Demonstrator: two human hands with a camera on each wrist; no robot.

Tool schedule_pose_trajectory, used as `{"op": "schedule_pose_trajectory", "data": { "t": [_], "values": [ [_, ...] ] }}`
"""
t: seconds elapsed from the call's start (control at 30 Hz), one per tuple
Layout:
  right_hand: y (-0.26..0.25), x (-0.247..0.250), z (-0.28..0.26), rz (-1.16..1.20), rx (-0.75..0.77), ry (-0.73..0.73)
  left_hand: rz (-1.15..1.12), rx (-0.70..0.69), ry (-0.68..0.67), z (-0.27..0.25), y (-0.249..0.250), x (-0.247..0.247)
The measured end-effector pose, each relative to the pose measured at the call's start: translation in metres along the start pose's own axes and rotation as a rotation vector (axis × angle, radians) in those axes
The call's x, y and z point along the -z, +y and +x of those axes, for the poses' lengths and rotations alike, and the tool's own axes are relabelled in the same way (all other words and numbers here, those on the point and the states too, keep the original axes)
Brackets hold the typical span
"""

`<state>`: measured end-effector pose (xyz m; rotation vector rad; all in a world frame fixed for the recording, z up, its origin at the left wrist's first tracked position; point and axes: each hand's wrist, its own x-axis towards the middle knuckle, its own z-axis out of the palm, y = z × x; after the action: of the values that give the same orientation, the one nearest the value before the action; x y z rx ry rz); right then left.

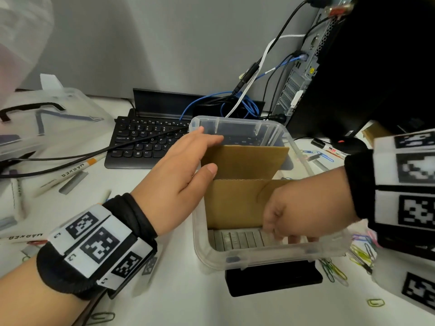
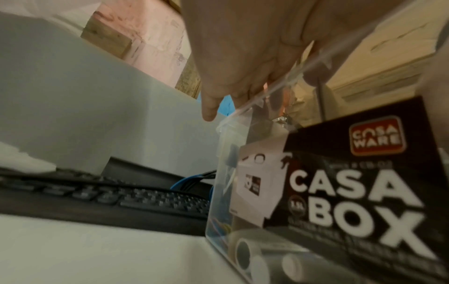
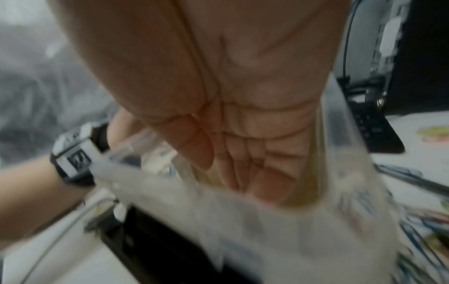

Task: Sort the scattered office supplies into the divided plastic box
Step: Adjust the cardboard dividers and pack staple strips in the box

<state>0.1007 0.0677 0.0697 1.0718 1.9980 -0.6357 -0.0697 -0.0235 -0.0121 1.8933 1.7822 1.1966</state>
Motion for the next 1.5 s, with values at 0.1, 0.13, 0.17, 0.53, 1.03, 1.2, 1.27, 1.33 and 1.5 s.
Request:
{"op": "schedule_pose_trajectory", "data": {
  "t": [0.1,0.13,0.17,0.53,1.03,1.2,1.27,1.33,1.5],
  "values": [
    [0.013,0.017,-0.023,0.134,0.121,0.012,0.076,0.017,-0.016,0.000,0.006,0.005],
    [0.018,0.024,-0.032,0.172,0.178,0.073,0.091,0.009,-0.013,0.000,0.010,0.006],
    [0.023,0.032,-0.040,0.230,0.219,0.136,0.097,0.000,-0.013,0.001,0.014,0.007],
    [0.120,0.080,0.009,0.215,-0.091,0.768,0.121,-0.045,-0.029,0.019,0.049,-0.001],
    [0.194,0.058,0.149,-0.152,-0.308,0.688,0.300,-0.018,-0.075,0.015,0.050,-0.013],
    [0.198,0.058,0.149,-0.161,-0.279,0.660,0.303,-0.025,-0.075,0.015,0.051,-0.013],
    [0.205,0.055,0.153,-0.182,-0.274,0.671,0.305,-0.019,-0.076,0.016,0.051,-0.013],
    [0.210,0.055,0.157,-0.204,-0.287,0.670,0.302,-0.014,-0.072,0.016,0.051,-0.013],
    [0.215,0.055,0.163,-0.260,-0.287,0.577,0.298,-0.009,-0.067,0.015,0.050,-0.014]
  ]
}}
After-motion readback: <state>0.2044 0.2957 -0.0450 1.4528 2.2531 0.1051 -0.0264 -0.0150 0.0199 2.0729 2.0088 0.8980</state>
